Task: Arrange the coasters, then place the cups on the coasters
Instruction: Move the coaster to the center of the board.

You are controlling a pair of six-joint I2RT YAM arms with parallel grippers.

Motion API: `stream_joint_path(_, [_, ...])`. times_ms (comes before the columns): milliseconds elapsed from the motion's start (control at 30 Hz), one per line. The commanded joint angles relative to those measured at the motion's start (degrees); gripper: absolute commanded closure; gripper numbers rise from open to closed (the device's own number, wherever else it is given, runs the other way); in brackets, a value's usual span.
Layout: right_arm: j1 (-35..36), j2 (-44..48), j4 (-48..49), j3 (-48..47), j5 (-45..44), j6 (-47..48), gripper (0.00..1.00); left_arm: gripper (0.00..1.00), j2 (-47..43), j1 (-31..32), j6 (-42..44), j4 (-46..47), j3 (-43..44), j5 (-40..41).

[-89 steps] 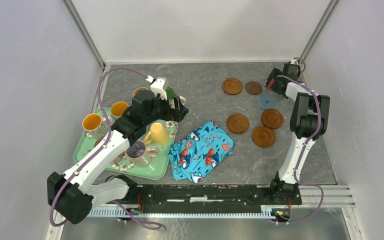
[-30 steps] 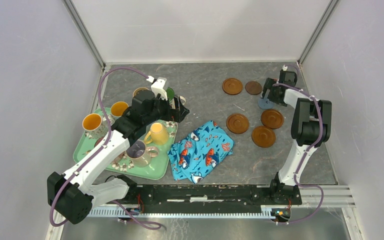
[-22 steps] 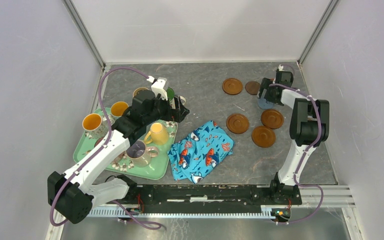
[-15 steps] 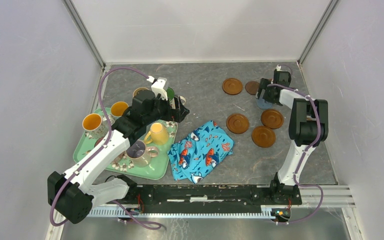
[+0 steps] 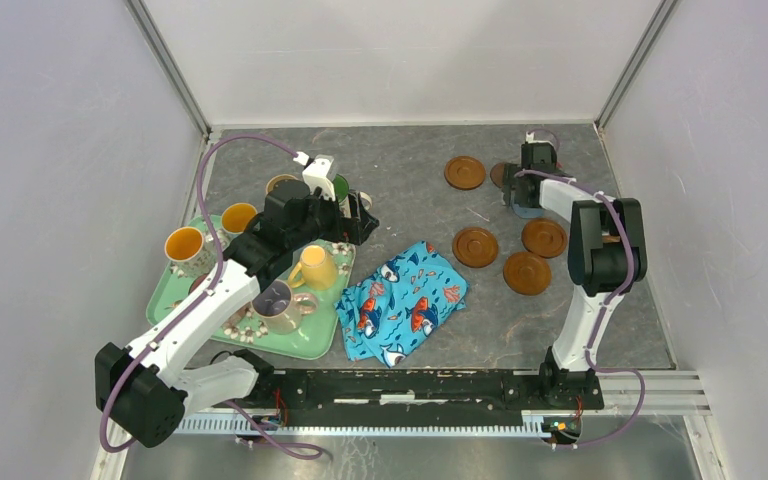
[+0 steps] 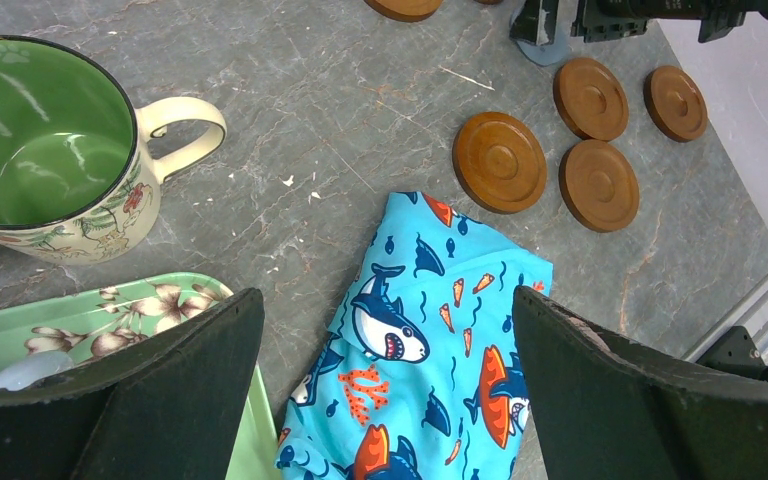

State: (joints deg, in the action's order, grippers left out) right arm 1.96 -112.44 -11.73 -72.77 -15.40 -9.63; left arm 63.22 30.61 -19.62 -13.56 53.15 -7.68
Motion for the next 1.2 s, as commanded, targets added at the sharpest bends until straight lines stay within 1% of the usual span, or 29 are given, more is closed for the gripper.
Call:
stream_joint_path(0, [0.2, 2.7, 0.4, 0.8, -2.7, 1.9, 0.02, 0.0, 0.2, -0.1, 3.0, 1.2, 0.5, -1.0])
stream_joint_path(100, [0.4, 3.3, 1.4, 1.6, -3.0, 2.0, 0.02, 0.0, 0.3, -0.1, 3.0, 1.3, 0.5, -0.9])
stream_joint_path(200, [0.4, 2.2, -0.4, 0.4, -3.8, 2.1, 0.02, 0.0, 0.2, -0.1, 3.0, 1.2, 0.5, -0.9])
stream_joint_path(367, [0.2, 1.8, -0.7, 0.6, -5.8, 2.0, 0.02, 0.0, 0.3, -0.1, 3.0, 1.2, 0.5, -0.8])
stream_joint_path(533, [-1.1, 0.6, -1.9, -2.0, -6.4, 1.5, 0.02, 0.0, 0.3, -0.1, 2.9, 1.2, 0.5, -1.0])
stream_joint_path(667, [-1.7, -0.5, -2.6, -3.8, -5.7, 1.1, 0.02, 0.0, 0.2, -0.1, 3.0, 1.3, 0.5, -0.8])
stream_joint_path(733, [-3.7, -0.9, -2.9, -4.7, -5.3, 1.1, 0.02, 0.0, 0.2, -0.1, 3.0, 1.3, 0.5, -0.9])
stream_joint_path(967, [-5.9, -2.3, -3.6, -6.8, -3.5, 0.1, 0.02, 0.0, 0.3, -0.1, 3.0, 1.2, 0.5, -0.9])
stream_joint_path(1167, [-5.7, 0.6, -2.0, -4.9, -2.0, 0.0, 0.02, 0.0, 0.7, -0.1, 3.0, 1.3, 0.6, -0.9])
